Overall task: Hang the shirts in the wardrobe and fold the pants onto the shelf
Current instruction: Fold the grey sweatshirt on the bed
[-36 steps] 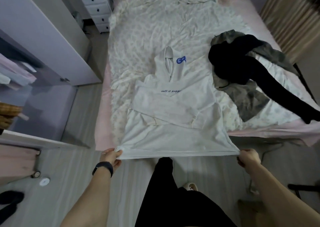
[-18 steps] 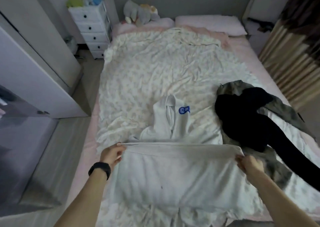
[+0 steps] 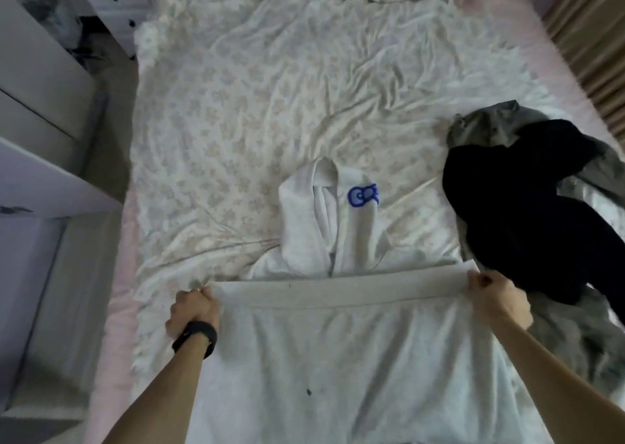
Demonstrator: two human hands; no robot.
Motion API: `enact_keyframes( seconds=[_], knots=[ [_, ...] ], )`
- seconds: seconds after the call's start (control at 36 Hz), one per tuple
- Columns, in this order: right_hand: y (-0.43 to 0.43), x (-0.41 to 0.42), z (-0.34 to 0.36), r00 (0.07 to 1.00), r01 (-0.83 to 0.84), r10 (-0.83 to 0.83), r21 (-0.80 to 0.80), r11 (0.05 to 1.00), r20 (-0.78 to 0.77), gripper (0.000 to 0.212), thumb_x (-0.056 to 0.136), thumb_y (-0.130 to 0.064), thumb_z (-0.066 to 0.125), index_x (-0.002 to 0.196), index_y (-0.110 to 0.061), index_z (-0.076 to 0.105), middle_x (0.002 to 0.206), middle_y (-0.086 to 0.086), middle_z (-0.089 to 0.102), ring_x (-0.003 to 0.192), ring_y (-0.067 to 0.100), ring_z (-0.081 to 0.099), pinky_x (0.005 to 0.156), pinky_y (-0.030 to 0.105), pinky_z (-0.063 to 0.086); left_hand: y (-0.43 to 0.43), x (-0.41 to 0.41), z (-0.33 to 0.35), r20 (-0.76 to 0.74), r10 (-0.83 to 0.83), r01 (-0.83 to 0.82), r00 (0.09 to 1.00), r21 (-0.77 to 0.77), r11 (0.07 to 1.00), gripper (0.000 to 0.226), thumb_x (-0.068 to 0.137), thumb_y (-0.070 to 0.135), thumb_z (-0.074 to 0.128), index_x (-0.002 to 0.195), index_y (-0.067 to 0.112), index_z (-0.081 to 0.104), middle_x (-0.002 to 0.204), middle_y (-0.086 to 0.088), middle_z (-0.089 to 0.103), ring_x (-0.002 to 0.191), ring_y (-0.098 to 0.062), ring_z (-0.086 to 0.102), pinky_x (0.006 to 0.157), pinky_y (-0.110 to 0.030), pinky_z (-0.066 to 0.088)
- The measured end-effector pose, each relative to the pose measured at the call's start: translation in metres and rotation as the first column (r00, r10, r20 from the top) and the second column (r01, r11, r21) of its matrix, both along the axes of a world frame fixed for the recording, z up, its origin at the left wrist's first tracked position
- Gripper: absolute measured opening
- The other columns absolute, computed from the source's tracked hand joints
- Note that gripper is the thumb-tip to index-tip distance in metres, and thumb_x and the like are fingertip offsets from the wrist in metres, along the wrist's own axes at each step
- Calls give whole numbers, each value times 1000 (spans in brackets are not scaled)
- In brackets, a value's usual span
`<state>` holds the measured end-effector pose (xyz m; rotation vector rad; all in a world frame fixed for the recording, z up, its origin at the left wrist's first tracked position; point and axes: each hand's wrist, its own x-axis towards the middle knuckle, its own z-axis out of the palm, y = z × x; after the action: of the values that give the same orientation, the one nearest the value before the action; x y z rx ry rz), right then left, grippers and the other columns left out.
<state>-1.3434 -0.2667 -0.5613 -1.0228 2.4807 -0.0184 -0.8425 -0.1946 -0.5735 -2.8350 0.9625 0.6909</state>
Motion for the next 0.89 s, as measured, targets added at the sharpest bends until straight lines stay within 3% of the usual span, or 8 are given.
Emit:
enact_keyframes(
  seconds=[0.31,0.39,0.47,0.56,0.61,0.67,0.72,0.89],
  knots=[
    [-24,10,-58,995,-82,79,-60,995,-52,49,95,-67,43,111,-24,62,110,25,66,100,48,63,81,46,48,-3,1,-47,84,-44,43,996,10,999,44,103,32,30,125,4,56,128,-16,43,112,-38,50,94,-50,41],
    [-20,23,-55,998,-65,65,-63,996,3,37,98,-55,45,122,-29,57,121,22,63,108,47,60,88,51,49,-2,-9,-50,106,-1,21,994,-181,983,41,103,29,36,133,6,53,130,-21,47,116,-40,48,95,-53,39],
    [4,50,-49,970,-243,237,-208,947,-55,52,96,-45,46,140,-17,46,135,23,53,121,46,48,98,55,40,15,-43,-41,270,-187,289,945,-417,861,44,100,31,47,143,24,47,145,-14,44,128,-36,43,108,-54,29],
    [46,91,-44,838,-542,525,-319,777,-147,62,93,-46,54,147,-17,46,153,15,44,141,39,37,111,54,29,44,-91,-44,227,-544,588,808,-370,719,63,95,50,44,155,39,30,164,-3,26,150,-28,25,119,-55,8],
    [78,117,-50,660,-728,743,-339,596,-111,64,93,-52,53,152,-27,43,163,9,32,152,33,24,116,55,22,61,-119,-54,158,-707,716,690,-292,634,69,93,57,46,157,42,25,167,2,18,154,-26,17,120,-60,5],
    [105,133,-63,416,-874,907,-307,377,-70,65,97,-59,45,157,-36,33,168,5,19,155,31,15,121,56,14,72,-129,-68,145,-792,803,593,-179,569,71,93,62,45,157,43,23,168,4,13,154,-27,13,118,-65,5],
    [113,124,-82,273,-941,960,-226,251,-70,67,98,-65,39,158,-39,25,169,2,13,155,30,14,122,58,9,69,-118,-80,146,-794,807,590,-103,581,69,94,65,39,157,44,20,168,6,10,155,-28,9,119,-64,4],
    [66,17,-98,534,-822,828,122,556,-169,71,95,-74,23,159,-44,15,170,-6,1,157,17,3,122,57,-5,39,-76,-86,171,-722,738,670,-45,674,65,97,66,23,157,43,19,169,6,7,155,-25,7,123,-54,3]
  ],
)
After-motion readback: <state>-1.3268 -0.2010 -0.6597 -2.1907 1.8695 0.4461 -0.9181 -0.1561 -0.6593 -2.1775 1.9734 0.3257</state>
